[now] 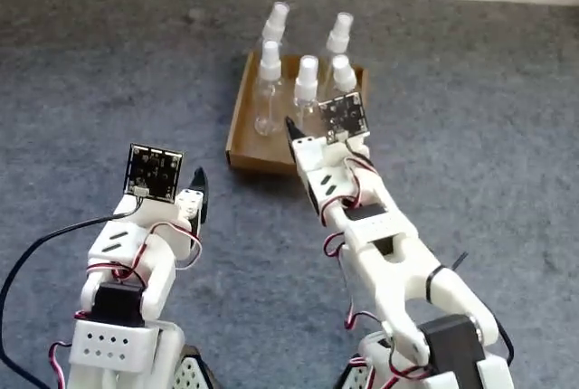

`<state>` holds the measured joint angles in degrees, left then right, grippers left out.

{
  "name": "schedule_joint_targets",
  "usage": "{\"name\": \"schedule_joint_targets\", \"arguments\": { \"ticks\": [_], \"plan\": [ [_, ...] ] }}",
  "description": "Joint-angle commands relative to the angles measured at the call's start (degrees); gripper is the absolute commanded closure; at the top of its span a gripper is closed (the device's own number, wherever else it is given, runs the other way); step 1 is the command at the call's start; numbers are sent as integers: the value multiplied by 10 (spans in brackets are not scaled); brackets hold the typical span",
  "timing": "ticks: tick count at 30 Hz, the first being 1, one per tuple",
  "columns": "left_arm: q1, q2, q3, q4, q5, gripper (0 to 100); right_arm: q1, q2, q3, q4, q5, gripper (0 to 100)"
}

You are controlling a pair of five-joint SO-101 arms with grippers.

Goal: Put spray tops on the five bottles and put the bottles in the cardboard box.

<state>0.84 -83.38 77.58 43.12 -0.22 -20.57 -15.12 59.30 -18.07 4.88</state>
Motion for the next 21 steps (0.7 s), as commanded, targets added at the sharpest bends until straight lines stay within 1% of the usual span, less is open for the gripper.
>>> {"name": "schedule_joint_targets", "arguments": {
  "ticks": [1, 8, 17, 21],
  "plan": [
    [11, -7, -2, -14, 1, 912, 3, 4, -22, -15, 3, 995],
    [11, -7, -2, -14, 1, 912, -15, 32, -8, -55, 4, 995],
    [11, -7, -1, -14, 0, 912, -15, 40, 0, -50, 6, 995],
    [11, -7, -1, -14, 0, 912, -15, 35, 29, -50, 7, 971]
  ]
}}
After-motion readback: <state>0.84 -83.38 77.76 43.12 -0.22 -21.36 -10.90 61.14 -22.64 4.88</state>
